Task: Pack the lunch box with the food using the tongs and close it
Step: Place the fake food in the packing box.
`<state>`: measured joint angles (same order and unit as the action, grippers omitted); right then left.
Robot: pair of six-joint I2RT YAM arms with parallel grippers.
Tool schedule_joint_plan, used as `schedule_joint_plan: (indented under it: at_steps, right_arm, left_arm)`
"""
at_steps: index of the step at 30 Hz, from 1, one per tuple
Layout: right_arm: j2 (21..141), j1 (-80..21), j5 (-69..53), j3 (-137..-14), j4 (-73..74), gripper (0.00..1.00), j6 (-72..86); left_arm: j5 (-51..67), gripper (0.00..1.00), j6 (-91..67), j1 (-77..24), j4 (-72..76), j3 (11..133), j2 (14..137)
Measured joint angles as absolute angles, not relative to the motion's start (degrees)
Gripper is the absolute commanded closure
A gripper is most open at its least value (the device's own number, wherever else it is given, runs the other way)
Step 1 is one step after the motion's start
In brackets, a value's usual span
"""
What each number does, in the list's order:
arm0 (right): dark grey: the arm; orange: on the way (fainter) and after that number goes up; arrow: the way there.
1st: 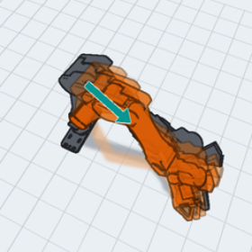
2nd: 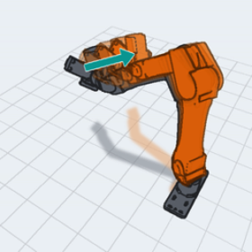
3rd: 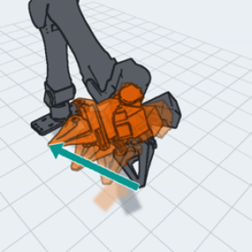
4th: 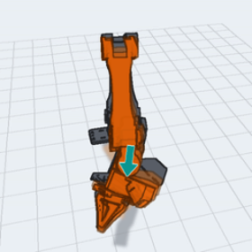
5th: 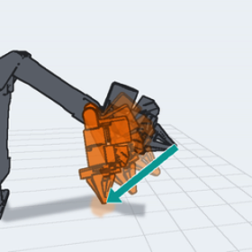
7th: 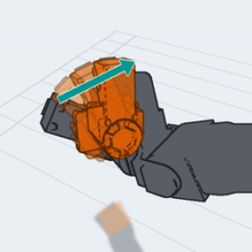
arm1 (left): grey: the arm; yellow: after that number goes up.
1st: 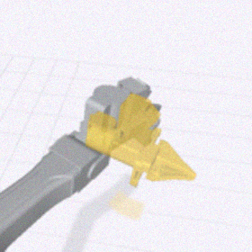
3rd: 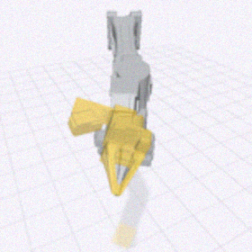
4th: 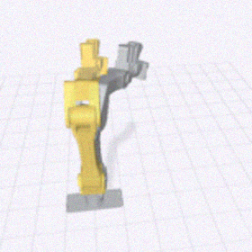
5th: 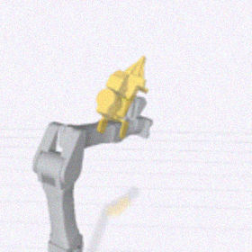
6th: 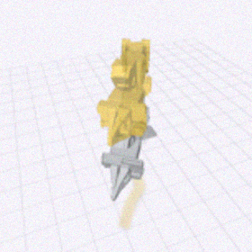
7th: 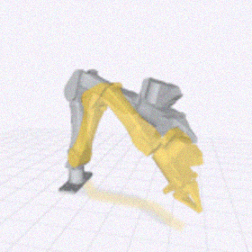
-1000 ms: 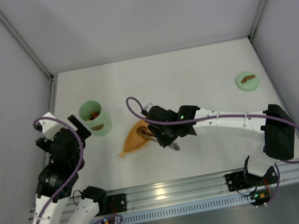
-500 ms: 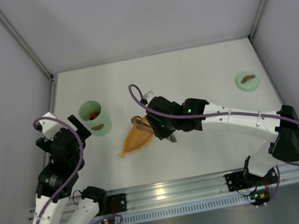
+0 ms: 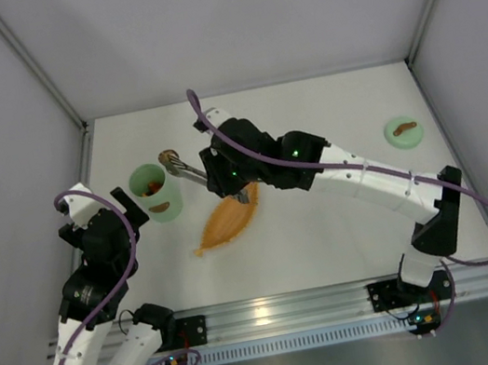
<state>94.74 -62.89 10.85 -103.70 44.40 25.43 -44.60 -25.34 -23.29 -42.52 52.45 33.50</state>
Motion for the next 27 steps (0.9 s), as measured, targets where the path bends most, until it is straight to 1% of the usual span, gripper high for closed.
schedule_joint_plan:
  at_steps: [5,14,22,27]
  right_arm:
    - [101.1,-62.9,8.9,-108.9,42.9,0.8,25.0]
    - [108.6,-62.9,6.1,-110.2,39.6,0.78,25.0]
    - [110.0,-62.9,5.4,-111.6,38.1,0.77,25.0]
    - [110.5,-62.9,5.3,-113.0,37.4,0.73,25.0]
  left_arm:
    - [-44.6,0.01,-25.3,-23.3,-42.5,52.4,33.5]
    - [-44.6,0.01,-25.3,-23.3,-42.5,52.4,33.5]
    - [-44.6,0.01,-25.3,-23.3,-42.5,52.4,33.5]
    - [-44.6,0.01,-25.3,-23.3,-42.5,52.4,33.5]
